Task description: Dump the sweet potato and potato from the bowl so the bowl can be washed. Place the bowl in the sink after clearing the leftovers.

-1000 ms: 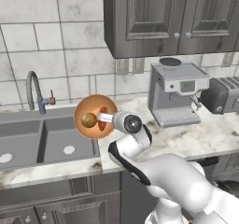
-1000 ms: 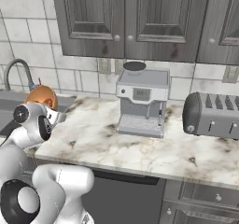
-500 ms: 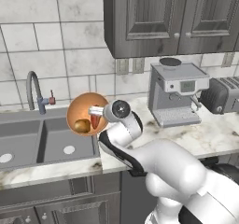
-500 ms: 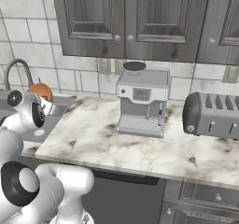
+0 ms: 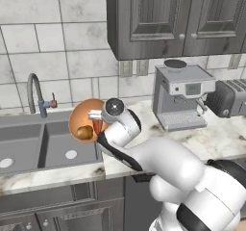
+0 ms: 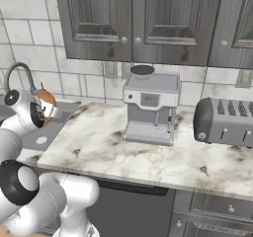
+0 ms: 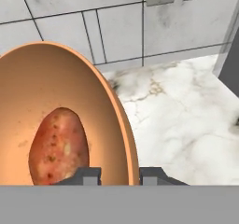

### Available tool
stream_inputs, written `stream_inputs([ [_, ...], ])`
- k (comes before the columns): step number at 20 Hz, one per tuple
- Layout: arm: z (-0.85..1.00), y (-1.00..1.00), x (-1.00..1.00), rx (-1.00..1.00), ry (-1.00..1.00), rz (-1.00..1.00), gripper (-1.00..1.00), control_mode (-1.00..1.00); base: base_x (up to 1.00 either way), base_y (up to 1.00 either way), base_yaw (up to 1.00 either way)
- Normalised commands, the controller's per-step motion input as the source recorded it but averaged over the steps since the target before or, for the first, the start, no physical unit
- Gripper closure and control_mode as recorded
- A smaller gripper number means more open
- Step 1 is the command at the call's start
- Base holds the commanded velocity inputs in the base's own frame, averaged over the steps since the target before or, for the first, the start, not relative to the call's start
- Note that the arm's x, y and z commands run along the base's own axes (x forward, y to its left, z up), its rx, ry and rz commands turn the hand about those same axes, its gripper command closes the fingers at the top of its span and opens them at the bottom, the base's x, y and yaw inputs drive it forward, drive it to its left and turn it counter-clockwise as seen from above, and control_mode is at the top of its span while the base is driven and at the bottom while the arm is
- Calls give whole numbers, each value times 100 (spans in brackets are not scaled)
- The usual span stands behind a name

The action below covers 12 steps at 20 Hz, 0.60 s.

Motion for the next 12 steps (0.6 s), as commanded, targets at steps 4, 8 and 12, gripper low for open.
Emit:
stream_inputs([
  [4, -1, 4, 13, -10, 0, 0, 100, -100, 0, 0, 0],
  [8, -14, 0, 3, -12, 3, 0, 100, -100, 0, 0, 0],
  [12, -6, 5, 0, -8, 2, 0, 100, -100, 0, 0, 0],
])
